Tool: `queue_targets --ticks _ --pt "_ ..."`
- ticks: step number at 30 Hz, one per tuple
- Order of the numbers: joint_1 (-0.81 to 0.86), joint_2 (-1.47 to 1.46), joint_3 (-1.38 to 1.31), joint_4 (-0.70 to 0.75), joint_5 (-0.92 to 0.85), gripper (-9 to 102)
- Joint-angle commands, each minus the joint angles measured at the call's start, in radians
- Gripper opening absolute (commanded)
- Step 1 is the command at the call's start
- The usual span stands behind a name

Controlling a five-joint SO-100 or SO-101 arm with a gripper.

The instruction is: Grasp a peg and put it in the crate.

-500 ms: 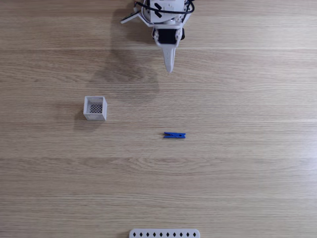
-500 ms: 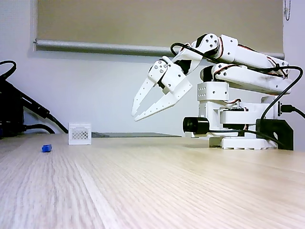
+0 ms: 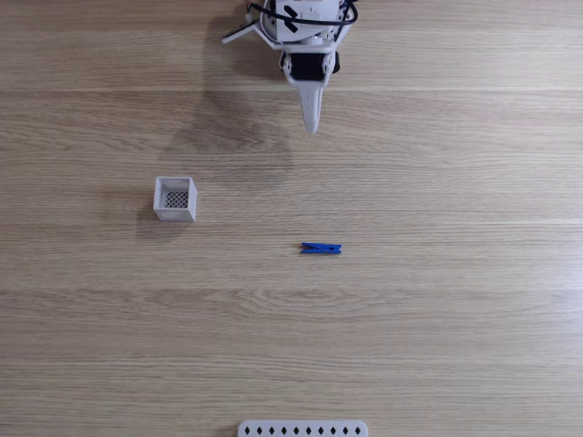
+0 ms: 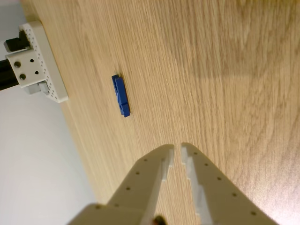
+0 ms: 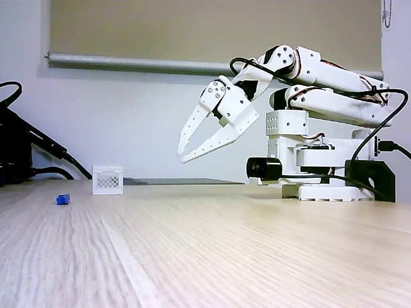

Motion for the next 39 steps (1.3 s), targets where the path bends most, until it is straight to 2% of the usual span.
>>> queue_targets --ticks 1,9,13,21,32,39 --pt "0.005 0.014 -0.02 -0.018 -0.008 0" --pt "-0.003 -0.005 -0.035 -0.018 -0.012 0" --pt "0.006 -0.178 -0.149 -0.02 -0.012 -1" --pt "-0.008 -0.847 -0.643 0.002 0.0 -1" --pt "-0.009 -1.568 -1.347 0.202 0.002 -1" --pt "-0.04 -1.951 -1.763 0.227 0.003 0"
